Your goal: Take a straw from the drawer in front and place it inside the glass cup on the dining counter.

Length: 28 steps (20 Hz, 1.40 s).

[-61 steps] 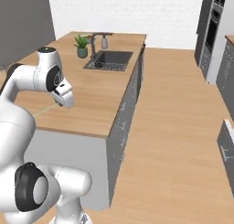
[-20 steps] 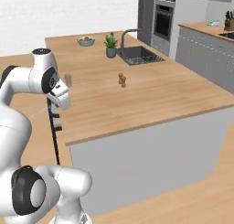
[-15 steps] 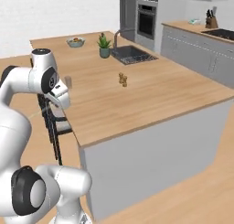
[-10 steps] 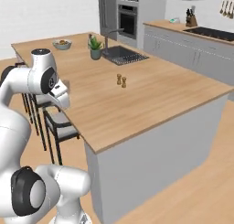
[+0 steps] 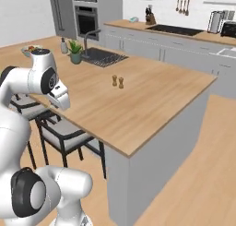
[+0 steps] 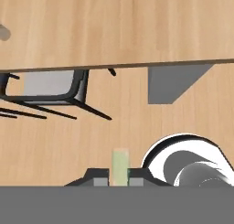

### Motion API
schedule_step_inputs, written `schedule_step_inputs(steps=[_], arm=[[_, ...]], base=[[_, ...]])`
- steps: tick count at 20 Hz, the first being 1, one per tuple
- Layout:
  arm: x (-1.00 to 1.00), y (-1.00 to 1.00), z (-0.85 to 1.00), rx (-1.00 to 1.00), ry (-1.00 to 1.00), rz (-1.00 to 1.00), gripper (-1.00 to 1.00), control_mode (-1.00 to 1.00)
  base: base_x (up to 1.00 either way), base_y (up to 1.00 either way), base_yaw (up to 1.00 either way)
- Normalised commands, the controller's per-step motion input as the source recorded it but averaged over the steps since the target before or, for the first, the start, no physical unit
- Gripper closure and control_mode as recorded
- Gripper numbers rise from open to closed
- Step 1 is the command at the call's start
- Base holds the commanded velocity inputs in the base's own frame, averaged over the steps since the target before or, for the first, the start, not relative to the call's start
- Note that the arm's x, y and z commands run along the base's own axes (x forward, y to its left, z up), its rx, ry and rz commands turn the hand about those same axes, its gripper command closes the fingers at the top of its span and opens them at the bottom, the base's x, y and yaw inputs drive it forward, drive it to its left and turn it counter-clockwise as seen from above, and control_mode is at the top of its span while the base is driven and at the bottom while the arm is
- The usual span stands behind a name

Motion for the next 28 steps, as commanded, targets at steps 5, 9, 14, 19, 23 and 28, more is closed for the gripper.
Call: schedule_step_inputs(steps=[5,9,14,19,23,28], arm=[[0.0,0.0,0.0,0.0,0.0,0.0,1.0,1.0],[0.0,0.0,0.0,0.0,0.0,0.0,1.0,1.0],[0.0,0.0,0.0,0.0,0.0,0.0,1.0,1.0],[0.0,0.0,0.0,0.0,0.0,0.0,1.0,1.0],[0.0,0.0,0.0,0.0,0.0,0.0,1.0,1.0],[0.0,0.0,0.0,0.0,0.0,0.0,1.0,1.0]], base=[[0.0,1.0,-0.48],[0.0,1.0,-0.47],[0.2,0.96,-0.44],[0.26,0.77,-0.42],[0.63,0.31,-0.27],[0.96,0.25,-0.15]])
